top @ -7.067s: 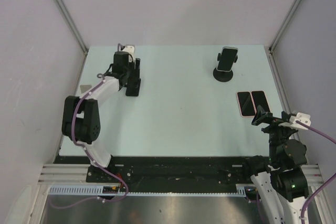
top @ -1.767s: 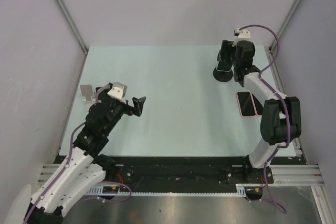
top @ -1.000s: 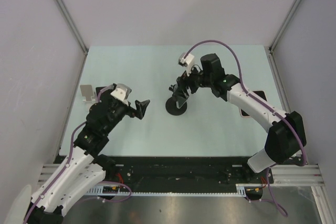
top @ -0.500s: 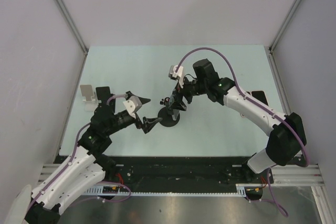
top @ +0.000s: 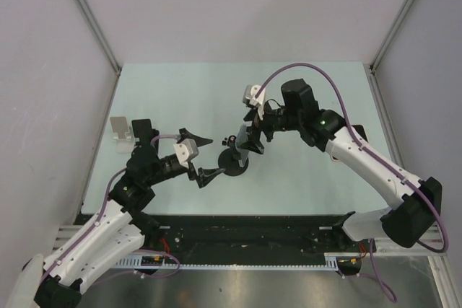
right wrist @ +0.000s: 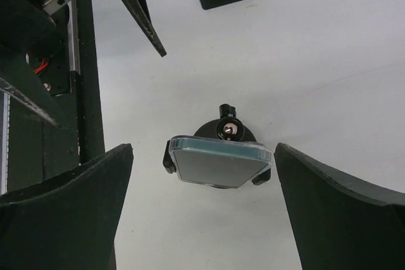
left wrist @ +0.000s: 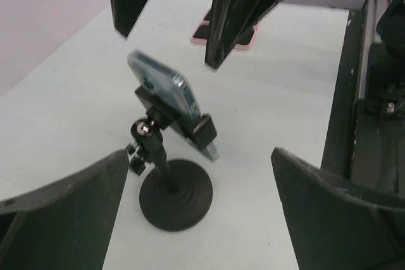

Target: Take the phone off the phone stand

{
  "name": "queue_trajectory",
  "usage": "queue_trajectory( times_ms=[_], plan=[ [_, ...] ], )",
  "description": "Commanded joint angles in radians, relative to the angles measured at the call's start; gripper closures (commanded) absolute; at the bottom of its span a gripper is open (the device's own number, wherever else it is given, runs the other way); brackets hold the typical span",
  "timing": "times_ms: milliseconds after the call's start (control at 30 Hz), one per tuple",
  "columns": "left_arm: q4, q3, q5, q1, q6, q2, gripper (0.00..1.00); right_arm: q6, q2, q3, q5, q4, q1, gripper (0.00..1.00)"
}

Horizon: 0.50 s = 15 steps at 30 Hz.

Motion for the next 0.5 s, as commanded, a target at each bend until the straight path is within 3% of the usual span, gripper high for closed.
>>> queue_trajectory(
  times_ms=[0,133,300,467],
  plan=[
    [0.031,0.031,0.041,-0.004,0.131,0.040,0.00,0.023,-0.073,0.038,0.057,-0.048,0.004,0.00],
    [-0.027,0.103,0.069,0.012,0.163,0.132,0.02,0.063,-0.192,-0.006,0.152,-0.053,0.005,0.00],
    [-0.101,0.176,0.061,0.022,0.301,0.193,0.01,0.154,-0.383,-0.187,0.229,0.022,0.004,0.00],
    [-0.107,0.215,0.198,0.109,0.372,0.313,0.00,0.260,-0.565,-0.354,0.373,0.122,0.001,0.00]
  ],
)
